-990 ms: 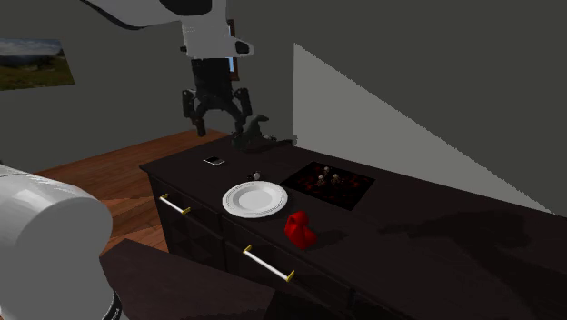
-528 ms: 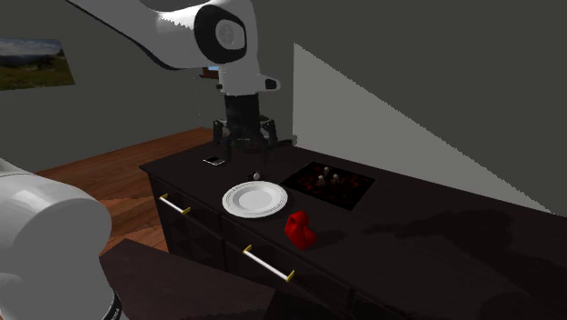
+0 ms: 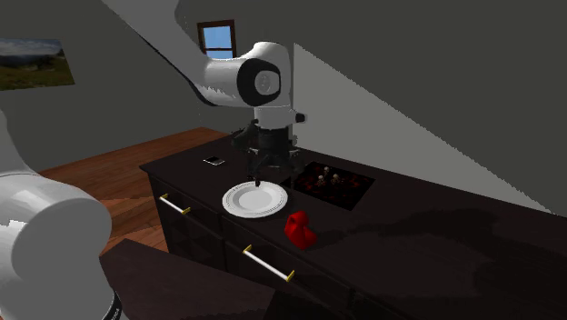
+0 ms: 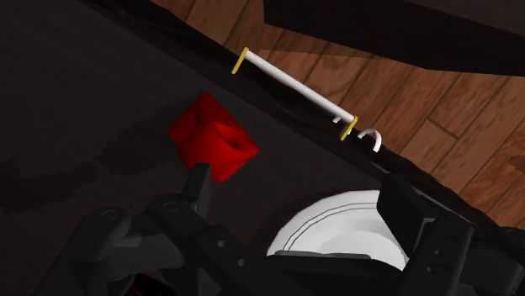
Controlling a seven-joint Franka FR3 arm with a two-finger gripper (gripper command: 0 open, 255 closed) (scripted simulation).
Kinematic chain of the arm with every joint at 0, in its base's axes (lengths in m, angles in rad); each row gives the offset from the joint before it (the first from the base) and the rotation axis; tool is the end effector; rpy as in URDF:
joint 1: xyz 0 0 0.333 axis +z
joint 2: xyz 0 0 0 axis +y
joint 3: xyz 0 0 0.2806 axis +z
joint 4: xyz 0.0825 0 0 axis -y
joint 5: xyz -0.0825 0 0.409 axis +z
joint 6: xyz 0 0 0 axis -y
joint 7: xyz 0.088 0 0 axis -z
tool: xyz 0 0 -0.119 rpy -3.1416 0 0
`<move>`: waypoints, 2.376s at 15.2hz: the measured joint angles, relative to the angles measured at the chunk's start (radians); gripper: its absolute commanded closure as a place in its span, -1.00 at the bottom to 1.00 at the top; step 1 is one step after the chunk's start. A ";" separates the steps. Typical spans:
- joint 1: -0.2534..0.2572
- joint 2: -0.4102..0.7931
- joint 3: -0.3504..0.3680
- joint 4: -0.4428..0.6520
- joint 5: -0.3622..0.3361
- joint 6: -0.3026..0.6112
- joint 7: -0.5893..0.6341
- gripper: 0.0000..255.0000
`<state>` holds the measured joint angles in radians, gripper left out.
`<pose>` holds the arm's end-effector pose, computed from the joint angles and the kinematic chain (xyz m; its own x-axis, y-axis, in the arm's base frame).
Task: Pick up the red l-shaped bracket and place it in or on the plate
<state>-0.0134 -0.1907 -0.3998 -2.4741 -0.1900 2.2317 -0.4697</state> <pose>0.4326 -0.1910 0.2889 0.9789 0.1838 -0.0896 0.1871 -0.9818 0.0310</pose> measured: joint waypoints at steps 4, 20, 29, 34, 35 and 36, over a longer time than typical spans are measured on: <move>-0.003 0.171 -0.037 0.056 0.067 0.102 -0.098 -1.00; -0.051 0.454 -0.021 0.133 0.228 0.281 -0.255 -1.00; -0.050 0.452 -0.020 0.133 0.228 0.282 -0.255 1.00; -0.049 0.447 -0.022 0.133 0.224 0.276 -0.253 1.00; -0.047 0.438 -0.025 0.134 0.218 0.266 -0.250 1.00; -0.045 0.426 -0.029 0.134 0.211 0.254 -0.246 1.00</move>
<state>-0.0585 0.2352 -0.4286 -2.3397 0.0209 2.4862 -0.7155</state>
